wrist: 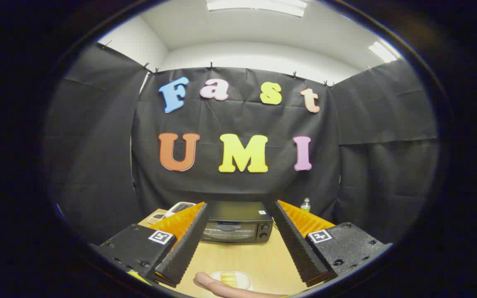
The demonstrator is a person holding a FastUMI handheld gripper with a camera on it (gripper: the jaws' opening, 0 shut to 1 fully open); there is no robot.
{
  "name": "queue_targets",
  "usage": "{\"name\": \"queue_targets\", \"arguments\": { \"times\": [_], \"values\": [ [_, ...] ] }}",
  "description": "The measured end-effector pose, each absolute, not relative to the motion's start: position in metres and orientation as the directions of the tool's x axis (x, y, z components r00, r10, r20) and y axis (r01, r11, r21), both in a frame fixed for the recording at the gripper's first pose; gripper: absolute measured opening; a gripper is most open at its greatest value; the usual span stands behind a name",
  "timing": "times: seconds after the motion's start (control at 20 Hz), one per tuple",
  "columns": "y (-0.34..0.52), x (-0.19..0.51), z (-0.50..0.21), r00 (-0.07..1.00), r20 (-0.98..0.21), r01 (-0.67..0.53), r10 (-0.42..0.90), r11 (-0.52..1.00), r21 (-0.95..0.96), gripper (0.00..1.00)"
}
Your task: Open the toaster oven, put the food inside, and close the toaster oven door.
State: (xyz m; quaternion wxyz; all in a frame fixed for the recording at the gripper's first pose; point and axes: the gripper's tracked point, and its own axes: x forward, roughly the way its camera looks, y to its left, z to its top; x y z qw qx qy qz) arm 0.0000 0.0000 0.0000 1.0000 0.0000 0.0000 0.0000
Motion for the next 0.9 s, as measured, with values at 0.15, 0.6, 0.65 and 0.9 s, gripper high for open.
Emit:
{"name": "queue_targets", "arguments": {
  "times": [0.15, 0.6, 0.65, 0.9],
  "values": [
    [0.005, -0.001, 0.0, 1.0, -0.005, -0.007, 0.007, 1.0, 0.001, 1.0],
    [0.004, 0.028, -0.011, 0.999, -0.053, 0.011, -0.008, 0.998, 0.059, 1.0],
    [0.003, 0.036, -0.01, 0.999, -0.044, 0.014, -0.011, 0.998, 0.055, 1.0],
    [0.006, 0.085, -0.037, 0.998, -0.067, 0.024, -0.02, 0.998, 0.053, 1.0]
  ]
}}
